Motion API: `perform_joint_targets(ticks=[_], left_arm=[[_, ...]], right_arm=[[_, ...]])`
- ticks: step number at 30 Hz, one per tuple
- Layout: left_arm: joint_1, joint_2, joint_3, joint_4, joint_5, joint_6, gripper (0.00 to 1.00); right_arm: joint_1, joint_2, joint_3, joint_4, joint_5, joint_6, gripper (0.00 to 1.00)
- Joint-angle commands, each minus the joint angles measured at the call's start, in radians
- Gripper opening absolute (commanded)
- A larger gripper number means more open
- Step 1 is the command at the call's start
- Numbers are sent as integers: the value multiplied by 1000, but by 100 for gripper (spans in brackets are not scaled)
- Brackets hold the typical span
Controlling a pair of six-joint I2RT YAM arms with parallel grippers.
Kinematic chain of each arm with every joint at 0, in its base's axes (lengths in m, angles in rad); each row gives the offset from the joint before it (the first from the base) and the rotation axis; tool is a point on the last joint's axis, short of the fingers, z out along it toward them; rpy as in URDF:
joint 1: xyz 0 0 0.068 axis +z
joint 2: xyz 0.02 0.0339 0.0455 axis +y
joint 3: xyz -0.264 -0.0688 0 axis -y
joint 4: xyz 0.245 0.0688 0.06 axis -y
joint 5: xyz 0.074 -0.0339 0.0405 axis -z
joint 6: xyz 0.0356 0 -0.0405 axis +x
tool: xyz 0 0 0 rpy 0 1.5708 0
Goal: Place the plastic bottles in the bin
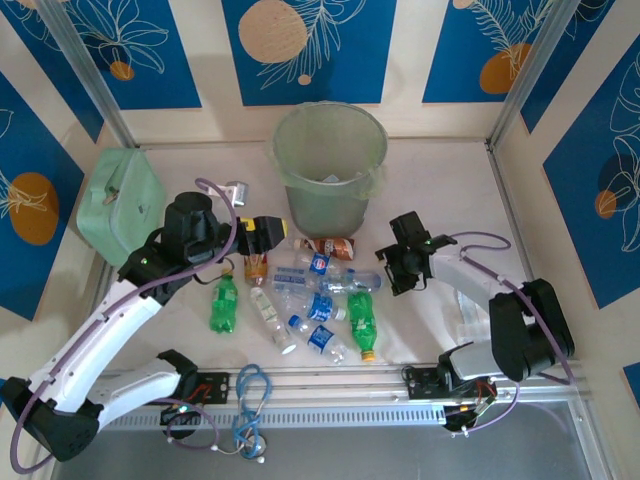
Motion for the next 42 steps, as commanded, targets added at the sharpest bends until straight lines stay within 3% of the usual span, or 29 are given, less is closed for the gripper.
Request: perform_joint_targets(ticks=[1,11,26,38,42], left_arm=[[2,-17,-11,30,28,-2,83],[3,-11,-27,38,30,-3,83],[2,-7,-33,36,22,2,83],[2,21,-2,34,55,6,88],[0,36,-7,85,144,-9,93]], right_arm=[[-9,32,-28,60,-43,-14,67],[6,47,-79,123,-68,22,60],[6,38,-89,140,-74,27,29],[-3,-158,-68,99,-40,-46,22],[0,-249,-65,94,-59,-101,20]])
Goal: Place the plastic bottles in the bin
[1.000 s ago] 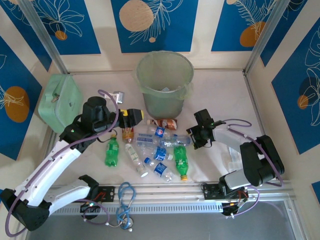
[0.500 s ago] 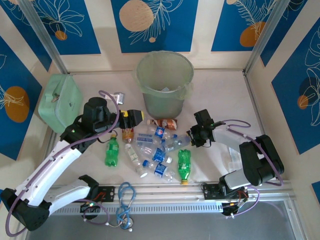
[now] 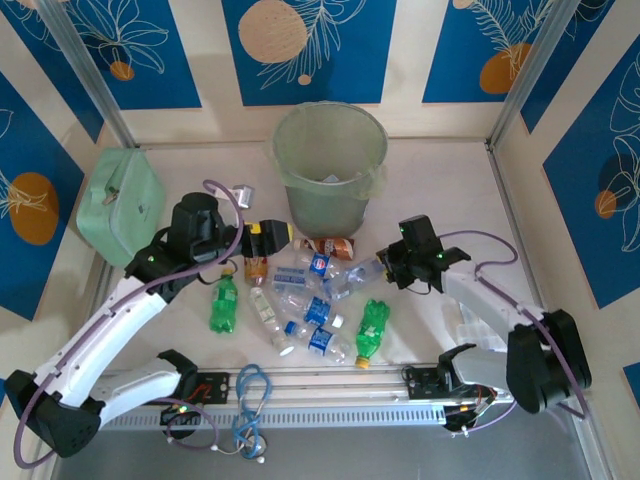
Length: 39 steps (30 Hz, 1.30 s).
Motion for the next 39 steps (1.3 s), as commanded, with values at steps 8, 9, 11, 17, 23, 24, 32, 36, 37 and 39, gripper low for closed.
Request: perform_joint_targets(ticks=[8,9,11,17,23,24,32,36,37,39], left_arm=[[-74,75,4,203,262,-57,100],[-99,83,7,217,261,-55,100],[-148,104,20,234,259,-47,100],[-253,181,52,265,261,-40,100],[-290,205,26,406,301,-129,100],[-292,205,19,432,311,-147,100],[-308,233,-19,582,350,-238,100],[-313,270,6,577,337,-237,96],[-313,278,13,575,337,-234,94],[-313,294,22,580,335,-235,90]], right_arm=[[104,-263,114,-160,82,-200,18],[120,-283,137,-178,98,-220,18],[148,-313,185,-201,119,-259,18],[225,-334,341,-234,182,-352,18],[252,-321,425,-204,187,-384,18],[253,-320,430,-194,185,-386,18],[263,-307,437,-113,158,-374,18],[278,-294,444,-97,152,-373,18],[282,-293,444,-93,154,-374,18],[290,-290,444,-90,155,-375,18]])
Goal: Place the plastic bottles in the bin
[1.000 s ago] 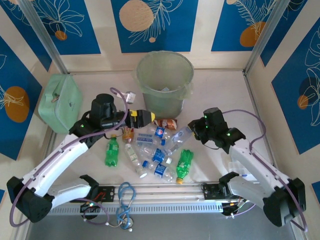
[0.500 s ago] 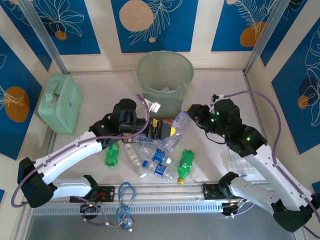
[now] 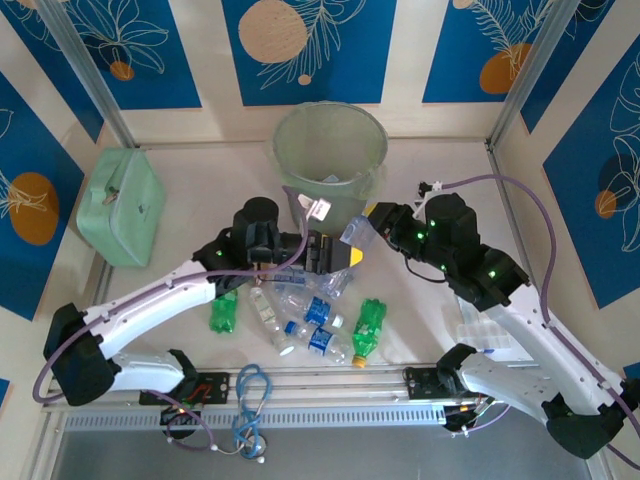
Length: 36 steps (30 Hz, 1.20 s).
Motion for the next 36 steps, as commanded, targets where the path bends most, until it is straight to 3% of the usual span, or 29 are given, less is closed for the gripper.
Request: perform_joint_targets(ticks=[1,14,22,25,28,30,32,36], left_arm=[[-11,23,32,46,19,-7,87],[-11,38,48,31,-45,1,60],[-9,35,54,10,-81,18,52],[-8,37,61,2,-92,26,50],[-6,40,80,-29,-100,47,50],[-1,37,105,-73,-113,73,49],[12,35,144,-128,-129,109,50],[58,58,283,-293,-184,198,52]], right_arm=[[17,0,32,36,3,-14,18],[37,0,29,27,27,-20,18],[37,1,29,10,46,-21,20],[32,3,38,-10,57,-20,28],[18,8,89,-116,102,-31,56],[-13,23,157,-263,154,-41,69],[-52,35,209,-400,194,-55,75],[-135,26,232,-598,208,-72,77]])
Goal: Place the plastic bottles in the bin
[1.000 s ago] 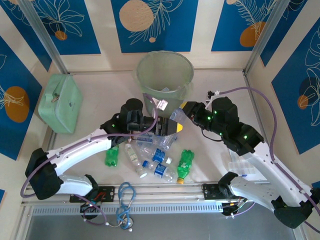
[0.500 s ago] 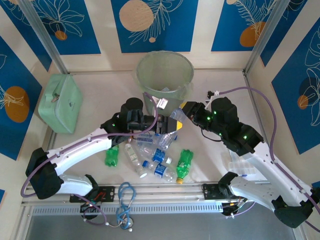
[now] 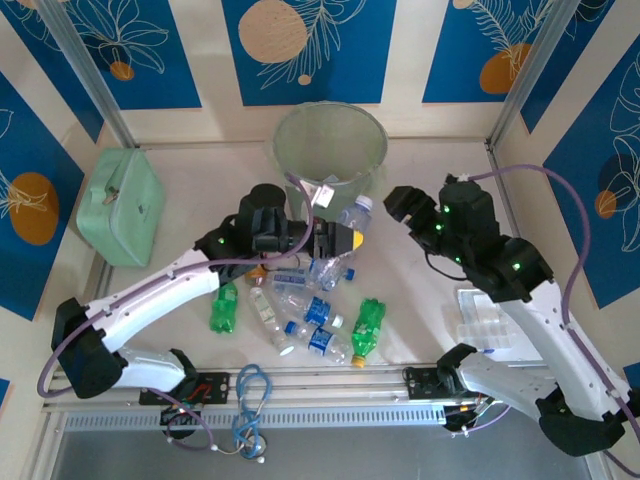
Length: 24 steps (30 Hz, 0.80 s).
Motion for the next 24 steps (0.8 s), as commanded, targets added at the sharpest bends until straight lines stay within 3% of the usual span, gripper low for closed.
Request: perform_joint_targets(ticks=[1,6,11,24], left_arm=[[48,23,145,-158,-77,115,52],[135,149,399,-331,-111,211,52],[229,313,634,-424,-126,255,51],[359,699,1033,-502,-129,191,53]], right_arm=[[-49,-14,1,-270,51,-27,78],[-50,-4,-149,-338,-66,-1,78],[37,-13,-337,-266,-136,83,77],[153,68,-483,-217,-155,194,77]])
